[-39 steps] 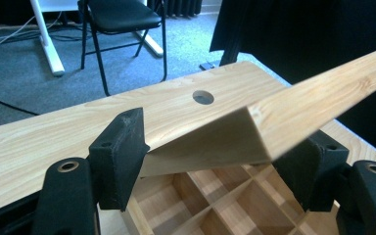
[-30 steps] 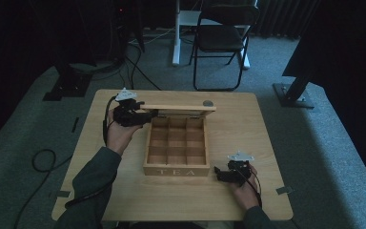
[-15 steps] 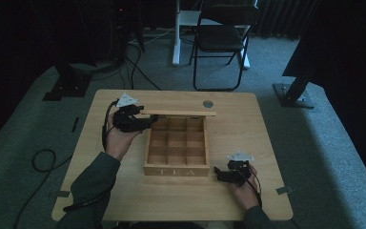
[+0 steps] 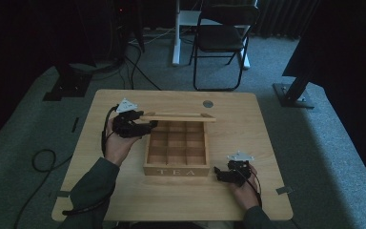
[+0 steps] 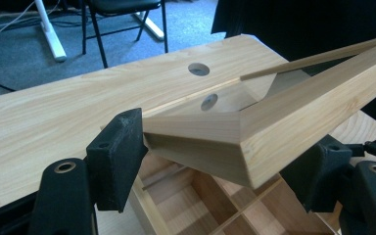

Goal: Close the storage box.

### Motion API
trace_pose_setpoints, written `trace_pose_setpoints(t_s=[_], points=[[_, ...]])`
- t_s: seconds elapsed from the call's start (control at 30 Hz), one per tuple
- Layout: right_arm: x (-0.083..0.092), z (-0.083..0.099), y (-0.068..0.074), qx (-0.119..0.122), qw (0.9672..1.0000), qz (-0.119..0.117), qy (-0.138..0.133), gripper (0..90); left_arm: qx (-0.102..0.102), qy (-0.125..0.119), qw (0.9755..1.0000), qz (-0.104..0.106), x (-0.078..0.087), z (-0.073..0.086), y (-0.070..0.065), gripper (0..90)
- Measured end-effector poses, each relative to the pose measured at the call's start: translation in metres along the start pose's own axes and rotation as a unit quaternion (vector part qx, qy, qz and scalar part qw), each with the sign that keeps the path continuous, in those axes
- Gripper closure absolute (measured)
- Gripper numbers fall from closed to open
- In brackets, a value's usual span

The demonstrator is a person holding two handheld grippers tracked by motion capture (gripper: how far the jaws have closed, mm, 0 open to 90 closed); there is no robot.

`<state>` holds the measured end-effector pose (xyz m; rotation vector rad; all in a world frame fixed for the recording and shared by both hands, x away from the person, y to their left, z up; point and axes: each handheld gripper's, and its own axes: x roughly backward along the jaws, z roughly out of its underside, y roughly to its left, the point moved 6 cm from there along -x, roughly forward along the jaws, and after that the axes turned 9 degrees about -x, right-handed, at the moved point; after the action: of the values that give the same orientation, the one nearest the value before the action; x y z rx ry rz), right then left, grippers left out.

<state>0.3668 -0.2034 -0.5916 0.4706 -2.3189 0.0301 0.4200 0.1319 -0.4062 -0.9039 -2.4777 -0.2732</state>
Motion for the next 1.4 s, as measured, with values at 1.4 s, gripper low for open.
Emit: trace_pose_setpoints(t_s=[1.4], points=[[-0.001, -0.001, 0.002, 0.004, 1.0, -0.004, 0.0, 12.3, 0.011, 0.009, 0.9999, -0.009, 0.008, 0.023, -0.017, 29.8]])
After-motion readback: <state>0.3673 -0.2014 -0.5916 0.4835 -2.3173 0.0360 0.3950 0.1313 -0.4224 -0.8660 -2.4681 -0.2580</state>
